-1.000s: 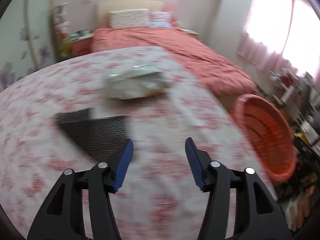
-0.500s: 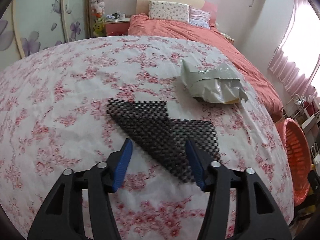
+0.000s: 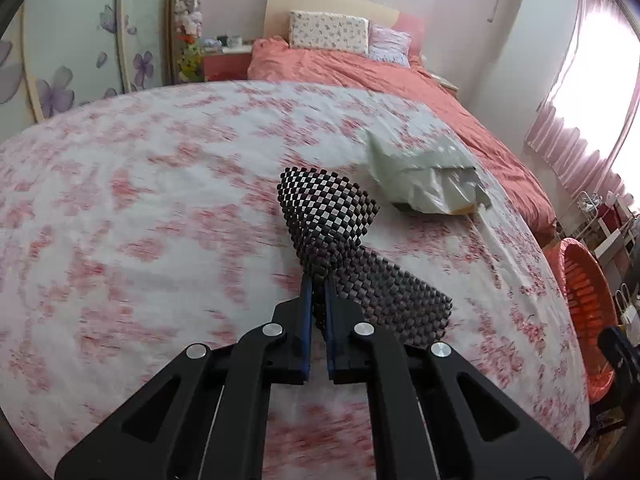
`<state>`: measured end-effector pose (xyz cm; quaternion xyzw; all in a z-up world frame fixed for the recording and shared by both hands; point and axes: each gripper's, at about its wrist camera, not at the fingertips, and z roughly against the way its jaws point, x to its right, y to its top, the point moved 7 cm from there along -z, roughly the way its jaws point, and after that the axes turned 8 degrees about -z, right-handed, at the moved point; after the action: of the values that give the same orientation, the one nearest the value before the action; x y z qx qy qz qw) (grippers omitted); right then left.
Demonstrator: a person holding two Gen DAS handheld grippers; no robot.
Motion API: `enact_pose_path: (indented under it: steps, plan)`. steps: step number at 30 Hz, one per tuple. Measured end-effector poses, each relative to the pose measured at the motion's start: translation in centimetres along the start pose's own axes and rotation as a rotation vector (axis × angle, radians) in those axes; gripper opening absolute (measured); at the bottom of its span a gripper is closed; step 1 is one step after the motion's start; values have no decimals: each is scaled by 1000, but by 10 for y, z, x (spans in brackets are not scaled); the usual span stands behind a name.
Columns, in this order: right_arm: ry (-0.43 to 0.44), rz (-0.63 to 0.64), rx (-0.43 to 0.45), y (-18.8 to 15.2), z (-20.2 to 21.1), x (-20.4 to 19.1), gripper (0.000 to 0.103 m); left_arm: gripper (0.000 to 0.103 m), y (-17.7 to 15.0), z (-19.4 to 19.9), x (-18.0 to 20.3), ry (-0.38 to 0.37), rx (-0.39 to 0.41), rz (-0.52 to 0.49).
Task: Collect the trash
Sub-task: 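Close the left tool on the black-and-white checkered cloth and lift it, then close the right tool on the white-grey plastic bag and lift it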
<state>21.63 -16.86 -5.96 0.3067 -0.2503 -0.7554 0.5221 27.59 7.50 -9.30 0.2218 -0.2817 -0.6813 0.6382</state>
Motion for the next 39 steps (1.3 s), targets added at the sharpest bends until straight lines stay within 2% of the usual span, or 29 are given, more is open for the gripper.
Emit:
enact_pose_path:
  steps: [10, 13, 15, 18, 22, 26, 27, 28, 29, 31, 34, 39]
  plan:
    - [122, 56, -28, 16, -30, -75, 38, 5, 11, 40, -75, 132, 101, 27]
    - [156, 66, -37, 26, -46, -105, 48, 5, 15, 44, -92, 144, 107, 49]
    - [176, 67, -47, 33, -58, -123, 49, 5, 16, 45, -101, 147, 109, 60]
    - [169, 71, -60, 43, -82, -148, 50, 5, 19, 45, -111, 145, 112, 69]
    - [154, 81, -77, 49, -108, -175, 60, 5, 23, 46, -116, 134, 120, 69]
    - [83, 124, -115, 45, -132, -189, 61, 5, 27, 44, -119, 119, 123, 73]
    - [59, 138, -154, 39, -142, -190, 48, 5, 26, 43, -118, 116, 123, 74]
    - [54, 138, -186, 34, -148, -189, 24, 5, 27, 42, -119, 114, 122, 74]
    - [68, 126, -208, 30, -153, -186, 21, 5, 27, 42, -119, 111, 121, 75]
    - [78, 134, -186, 28, -152, -183, 9, 5, 27, 41, -118, 108, 119, 74]
    - [100, 132, -170, 28, -147, -177, 2, 5, 26, 40, -117, 105, 116, 74]
    - [154, 106, -109, 35, -115, -158, 2, 5, 26, 42, -112, 100, 120, 67]
